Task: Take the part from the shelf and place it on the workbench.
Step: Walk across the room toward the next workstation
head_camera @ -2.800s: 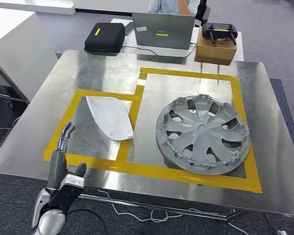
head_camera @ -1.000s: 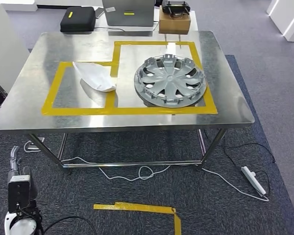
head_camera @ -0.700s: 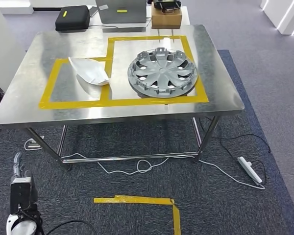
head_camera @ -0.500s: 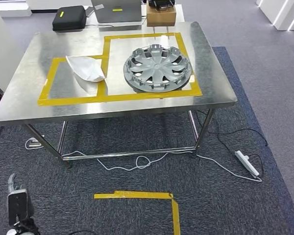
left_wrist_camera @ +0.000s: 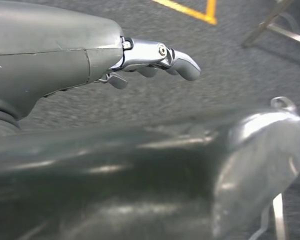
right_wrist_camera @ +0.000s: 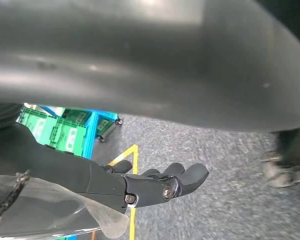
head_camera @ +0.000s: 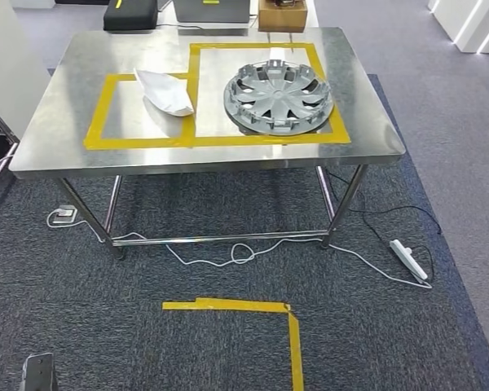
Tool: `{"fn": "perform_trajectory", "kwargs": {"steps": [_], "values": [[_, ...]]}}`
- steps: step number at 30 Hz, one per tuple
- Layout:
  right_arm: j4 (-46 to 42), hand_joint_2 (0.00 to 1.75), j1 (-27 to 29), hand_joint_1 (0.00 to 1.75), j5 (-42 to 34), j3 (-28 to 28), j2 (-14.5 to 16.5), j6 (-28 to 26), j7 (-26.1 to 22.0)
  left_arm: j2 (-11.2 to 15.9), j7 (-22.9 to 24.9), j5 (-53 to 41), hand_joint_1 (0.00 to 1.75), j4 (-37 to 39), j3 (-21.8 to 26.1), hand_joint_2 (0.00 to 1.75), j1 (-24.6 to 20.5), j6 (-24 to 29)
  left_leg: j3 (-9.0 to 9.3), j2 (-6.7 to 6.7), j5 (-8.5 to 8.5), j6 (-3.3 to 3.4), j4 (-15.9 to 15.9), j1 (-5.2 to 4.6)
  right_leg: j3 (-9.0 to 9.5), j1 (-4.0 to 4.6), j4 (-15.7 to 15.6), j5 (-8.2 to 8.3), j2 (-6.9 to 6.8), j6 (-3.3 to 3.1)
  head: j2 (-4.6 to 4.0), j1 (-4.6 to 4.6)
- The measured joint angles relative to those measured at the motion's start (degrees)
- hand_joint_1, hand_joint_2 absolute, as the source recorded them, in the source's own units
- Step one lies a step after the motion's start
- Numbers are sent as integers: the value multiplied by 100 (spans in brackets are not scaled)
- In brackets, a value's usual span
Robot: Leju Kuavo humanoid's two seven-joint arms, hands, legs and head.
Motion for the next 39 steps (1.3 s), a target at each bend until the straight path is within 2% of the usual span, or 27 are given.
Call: {"fn": "perform_trajectory", "kwargs": {"steps": [1, 3, 4, 6, 8, 10, 11, 12, 14, 15, 16, 17, 19, 21, 22, 23, 25, 26, 27, 29, 30, 31, 33, 35, 37, 38, 39], "values": [[3, 0, 0, 0, 19, 1, 0, -2, 0, 11, 48, -49, 0, 95, 23, 0, -13, 8, -80, 6, 60, 9, 7, -22, 11, 3, 200, -12, 0, -11, 0, 0], [10, 0, -3, 0, 65, 5, 0, -9, 0, 28, 163, -205, 0, 268, 51, 0, -31, 29, -243, 15, 179, 16, 28, -68, 343, 21, -26, 293, -1, -74, 0, -1], [14, 0, -12, 0, 88, 9, 0, -14, 0, 34, 220, -294, 0, 346, 57, 0, -38, 44, -313, 17, 236, 16, 40, -84, 653, 42, -410, 442, -5, -126, 0, -2], [22, 0, -46, 0, 143, 34, 2, -30, 10, 41, 352, -417, 0, 480, 65, 0, -49, 74, -410, 23, 346, -8, 59, -115, 1316, 93, -1339, 472, -23, -213, 0, -4], [38, 0, -77, 0, 228, 79, 15, -57, -1, 51, 479, -445, 0, 585, 91, 0, -55, 84, -451, 43, 464, -55, 48, -115, 1586, 131, -1820, 380, -27, -242, 0, -4], [63, 0, -83, 0, 370, 144, 51, -123, -56, 68, 586, -430, 0, 665, 139, 0, -48, 76, -487, 45, 515, -117, 41, -105, 1488, 120, -1868, 478, -29, -278, 0, 5], [74, 0, -85, 0, 461, 192, 75, -178, -85, 86, 642, -426, 0, 696, 166, 0, -36, 64, -522, 33, 381, -153, 116, -97, 1424, 104, -1875, 553, -37, -315, 0, 4], [83, 0, -86, 0, 549, 248, 101, -242, -97, 108, 700, -432, 0, 724, 190, 0, -24, 41, -569, 20, 125, -194, 295, -87, 1342, 87, -1880, 637, -47, -352, 0, -3], [96, 0, -88, 0, 663, 359, 149, -358, -104, 167, 790, -481, 0, 768, 228, 0, -18, -31, -675, 8, -555, -270, 966, -41, 1157, 74, -1843, 779, -60, -388, 0, -20], [103, 0, -89, 0, 683, 399, 167, -396, -103, 190, 814, -520, 0, 787, 239, 0, -24, -76, -701, 8, -768, -304, 1339, -20, 1060, 71, -1809, 845, -67, -384, 0, -23], [109, 0, -93, 0, 684, 427, 184, -422, -102, 215, 823, -557, 0, 804, 246, 0, -30, -119, -683, 9, -815, -330, 1613, 2, 950, 66, -1760, 910, -75, -373, 0, -20], [113, 0, -97, 0, 678, 449, 194, -437, -102, 237, 827, -596, 0, 819, 249, 0, -35, -162, -593, 9, -717, -353, 1717, 22, 830, 57, -1702, 969, -80, -358, 0, -20], [117, 0, -108, 0, 663, 480, 216, -450, -104, 283, 844, -676, 0, 842, 249, 0, -47, -229, -152, 5, -389, -384, 1338, 57, 573, 35, -1563, 1069, -81, -309, 0, -21], [121, 0, -117, 0, 656, 511, 237, -450, -103, 316, 902, -818, 0, 865, 245, 0, -74, -260, 442, -18, -406, -364, 506, 60, 376, 29, -1431, 1145, -76, -239, 0, -26], [125, 0, -120, 0, 652, 523, 249, -449, -101, 326, 940, -910, 0, 880, 239, 0, -85, -262, 623, -30, -488, -329, 205, 49, 324, 29, -1393, 1191, -76, -202, 0, -25], [129, 0, -119, 0, 644, 533, 258, -449, -102, 330, 981, -999, 0, 897, 229, 0, -92, -260, 702, -38, -555, -282, 38, 29, 293, 27, -1377, 1245, -77, -167, 0, -26], [135, 0, -103, 0, 614, 539, 269, -455, -109, 326, 1051, -1110, 0, 939, 208, 0, -86, -257, 618, -18, -493, -171, 16, 15, 257, 12, -1378, 1319, -70, -100, 0, -27], [136, 0, -92, 0, 597, 539, 270, -459, -120, 322, 1075, -1135, 0, 958, 199, 0, -88, -253, 548, -2, -431, -113, 19, 18, 219, 5, -1323, 1223, -57, -72, 0, -21], [137, 0, -81, 0, 585, 539, 271, -463, -130, 317, 1091, -1150, 0, 973, 192, 0, -89, -249, 462, 15, -356, -62, 14, 24, 149, 1, -1175, 1006, -41, -46, 0, -12], [138, 0, -71, 0, 575, 539, 271, -466, -142, 309, 1101, -1169, 0, 994, 179, 0, -95, -239, 269, 30, -198, -2, 18, 18, -14, -5, -578, 371, -16, -9, 0, 9], [138, 0, -70, 0, 573, 539, 271, -466, -141, 305, 1102, -1174, 0, 1002, 171, 0, -94, -237, 164, 33, -115, 7, 23, 6, -75, -6, -208, 145, -12, 2, 0, 10], [137, 0, -69, 0, 569, 540, 271, -466, -140, 301, 1103, -1183, 0, 1010, 164, 0, -94, -236, 55, 41, -33, 11, 33, -8, -80, -5, 92, 79, -11, 4, 0, 10], [136, 0, -65, 0, 547, 539, 271, -466, -142, 290, 1113, -1231, 0, 1024, 151, 0, -94, -232, -171, 58, 124, 13, 62, -42, 136, 2, 238, 353, -11, -27, 0, 9], [134, 0, -58, 0, 505, 537, 266, -463, -139, 251, 1122, -1331, 0, 1038, 120, 0, -98, -190, -332, 64, 265, 2, 87, -70, 763, 29, -393, 603, -14, -110, 0, 6], [131, 0, -54, 0, 474, 537, 254, -450, -108, 198, 1124, -1442, 0, 1051, 63, 0, -101, -107, -397, 59, 392, -31, 106, -91, 1500, 68, -1387, 438, -17, -182, 0, 8], [130, 0, -46, 0, 468, 536, 248, -440, -116, 172, 1125, -1484, 0, 1057, 35, 0, -104, -67, -414, 57, 459, -57, 100, -91, 1709, 90, -1711, 332, -17, -200, 0, 12], [130, 0, -26, 0, 462, 535, 245, -428, -143, 155, 1126, -1516, 0, 1064, 12, 0, -106, -32, -430, 52, 531, -87, 89, -88, 1782, 104, -1880, 302, -18, -211, 0, 17]]}}
